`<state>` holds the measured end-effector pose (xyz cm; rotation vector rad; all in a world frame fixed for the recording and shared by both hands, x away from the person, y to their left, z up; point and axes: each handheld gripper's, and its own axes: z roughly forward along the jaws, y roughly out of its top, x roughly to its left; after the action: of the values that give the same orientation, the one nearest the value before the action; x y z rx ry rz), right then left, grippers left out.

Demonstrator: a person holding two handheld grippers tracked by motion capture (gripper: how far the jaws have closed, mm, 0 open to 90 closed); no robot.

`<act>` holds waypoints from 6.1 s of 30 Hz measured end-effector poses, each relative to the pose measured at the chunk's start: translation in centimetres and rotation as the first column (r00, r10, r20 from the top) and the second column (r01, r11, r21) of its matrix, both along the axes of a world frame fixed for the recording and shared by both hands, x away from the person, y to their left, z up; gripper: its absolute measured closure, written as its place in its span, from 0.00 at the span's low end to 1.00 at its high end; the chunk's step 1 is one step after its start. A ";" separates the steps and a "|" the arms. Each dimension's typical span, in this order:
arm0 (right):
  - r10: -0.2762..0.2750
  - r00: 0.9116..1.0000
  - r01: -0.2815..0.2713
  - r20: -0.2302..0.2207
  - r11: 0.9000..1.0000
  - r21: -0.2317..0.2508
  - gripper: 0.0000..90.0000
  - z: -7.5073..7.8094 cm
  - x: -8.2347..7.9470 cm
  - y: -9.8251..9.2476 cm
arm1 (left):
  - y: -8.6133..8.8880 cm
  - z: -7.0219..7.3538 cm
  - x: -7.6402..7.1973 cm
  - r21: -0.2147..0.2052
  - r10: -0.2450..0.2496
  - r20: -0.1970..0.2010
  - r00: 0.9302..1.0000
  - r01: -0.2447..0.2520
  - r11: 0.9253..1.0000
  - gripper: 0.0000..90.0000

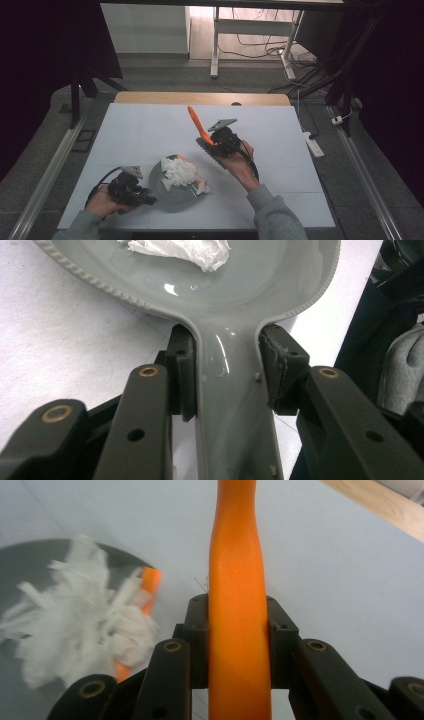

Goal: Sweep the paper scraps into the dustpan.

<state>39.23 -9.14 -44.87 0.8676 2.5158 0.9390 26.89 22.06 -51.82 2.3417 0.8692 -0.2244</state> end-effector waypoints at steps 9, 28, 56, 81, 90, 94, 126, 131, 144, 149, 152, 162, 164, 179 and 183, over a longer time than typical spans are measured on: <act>-0.049 0.998 0.047 -0.034 0.998 -0.050 0.78 -1.6 0.4 -1.6 | 0.0 0.0 0.0 -0.001 0.001 -0.001 1.000 -0.001 1.000 0.69; -0.007 0.998 0.001 -0.062 0.995 -0.097 0.78 -2.7 -1.5 1.6 | -0.1 0.0 -0.1 0.000 0.003 -0.001 1.000 -0.003 1.000 0.68; 0.142 0.987 -0.144 -0.079 0.989 -0.016 0.78 -0.7 -5.1 7.2 | 0.0 0.0 -0.1 0.000 0.000 0.000 1.000 0.000 1.000 0.68; -0.095 0.988 0.084 -0.119 0.992 -0.093 0.78 -2.6 1.8 2.6 | 0.0 0.0 -0.1 -0.001 0.000 0.001 1.000 0.000 1.000 0.69; 0.045 0.992 -0.060 -0.119 0.991 -0.122 0.78 -3.0 -1.0 7.0 | -0.1 0.0 -0.1 -0.002 0.001 0.000 1.000 -0.001 1.000 0.69; 0.089 0.989 -0.101 -0.115 0.989 -0.104 0.78 -2.8 -2.3 8.4 | 0.0 0.0 -0.1 0.001 -0.001 0.001 1.000 0.001 1.000 0.69; -0.075 0.992 0.069 -0.104 0.996 -0.058 0.78 -1.4 -2.3 0.2 | -0.3 -0.1 -1.0 -0.005 0.035 0.005 0.999 -0.035 0.999 0.69; -0.044 0.990 0.035 -0.136 0.997 -0.064 0.78 -2.6 -3.1 0.9 | -0.6 -0.1 -1.4 -0.005 0.050 0.002 0.999 -0.050 0.999 0.69; 0.116 0.979 -0.119 -0.169 0.993 -0.005 0.78 -2.2 -5.9 6.6 | -1.0 0.0 -1.8 -0.005 0.065 0.000 0.998 -0.065 0.998 0.69; 0.141 0.977 -0.142 -0.158 0.990 0.005 0.78 -1.8 -6.6 7.5 | -0.9 -0.1 -1.8 -0.011 0.068 -0.002 0.998 -0.068 0.998 0.69; 0.111 0.985 -0.110 -0.130 0.994 0.009 0.78 -1.3 -6.2 6.6 | -0.8 -0.1 -1.7 -0.009 0.065 -0.002 0.998 -0.065 0.998 0.68; 0.076 0.993 -0.072 -0.090 0.996 0.049 0.78 0.4 -5.8 3.4 | -0.8 -0.2 -1.7 -0.014 0.065 -0.001 0.998 -0.065 0.998 0.68; 0.073 0.993 -0.068 -0.091 0.996 0.061 0.78 0.5 -5.8 3.0 | -0.8 -0.2 -1.7 -0.015 0.064 0.000 0.998 -0.064 0.998 0.69; 0.057 0.996 -0.050 -0.069 0.994 0.097 0.78 0.4 -5.4 0.3 | -0.5 -0.1 -1.7 -0.025 0.079 0.037 0.996 -0.078 0.997 0.69; 0.053 0.997 -0.046 -0.058 0.993 0.110 0.78 0.6 -5.3 -0.6 | -0.5 0.0 -1.7 -0.027 0.091 0.053 0.994 -0.090 0.996 0.69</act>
<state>33.91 -9.78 -44.28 0.8819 2.5690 1.0901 25.21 21.53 -51.80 2.2683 0.9383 -0.1320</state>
